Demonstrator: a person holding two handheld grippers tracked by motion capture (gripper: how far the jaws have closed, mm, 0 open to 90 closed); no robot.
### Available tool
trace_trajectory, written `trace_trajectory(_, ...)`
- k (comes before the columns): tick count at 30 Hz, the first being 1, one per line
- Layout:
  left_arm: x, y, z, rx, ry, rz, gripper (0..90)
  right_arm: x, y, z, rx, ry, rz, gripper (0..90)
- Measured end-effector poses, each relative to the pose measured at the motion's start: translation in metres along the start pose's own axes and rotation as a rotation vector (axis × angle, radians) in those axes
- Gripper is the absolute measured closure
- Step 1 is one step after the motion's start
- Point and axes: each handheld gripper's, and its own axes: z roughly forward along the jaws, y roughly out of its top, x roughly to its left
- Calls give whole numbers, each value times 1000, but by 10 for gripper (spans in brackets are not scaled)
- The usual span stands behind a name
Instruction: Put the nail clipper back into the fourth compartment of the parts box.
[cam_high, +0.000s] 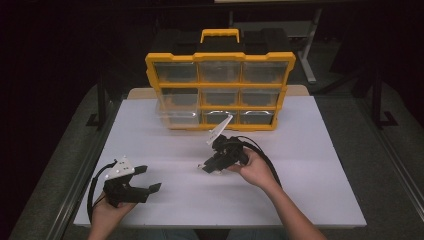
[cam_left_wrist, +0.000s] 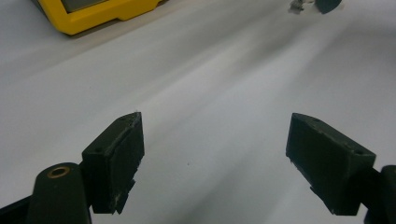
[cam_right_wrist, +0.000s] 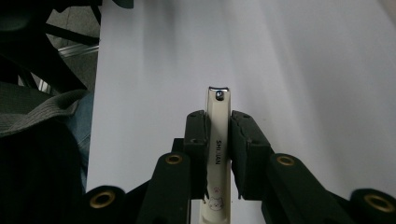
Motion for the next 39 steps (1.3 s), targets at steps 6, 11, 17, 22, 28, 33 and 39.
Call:
trace_trajectory(6, 0, 0, 0, -2, -1, 3, 192, 0, 6, -9, -21, 14, -23, 760)
trace_trajectory(11, 0, 0, 0, -1, -1, 6, 192, -1, 13, -21, -45, 28, -23, 759)
trace_trajectory(17, 0, 0, 0, 0, -2, 8, 192, -5, 22, -39, -80, 26, -37, 760)
trace_trajectory(22, 0, 0, -1, 0, -2, 8, 193, -7, 29, -48, -90, 28, -43, 760)
trace_trajectory(28, 1, 0, -1, 2, 0, 15, 193, -8, 39, -59, -100, 28, -57, 760)
trace_trajectory(33, 1, 0, -1, 2, -2, 16, 193, -8, 48, -69, -121, 44, -62, 760)
trace_trajectory(39, 0, 0, -2, 0, -1, 10, 193, -7, 60, -82, -139, 45, -67, 760)
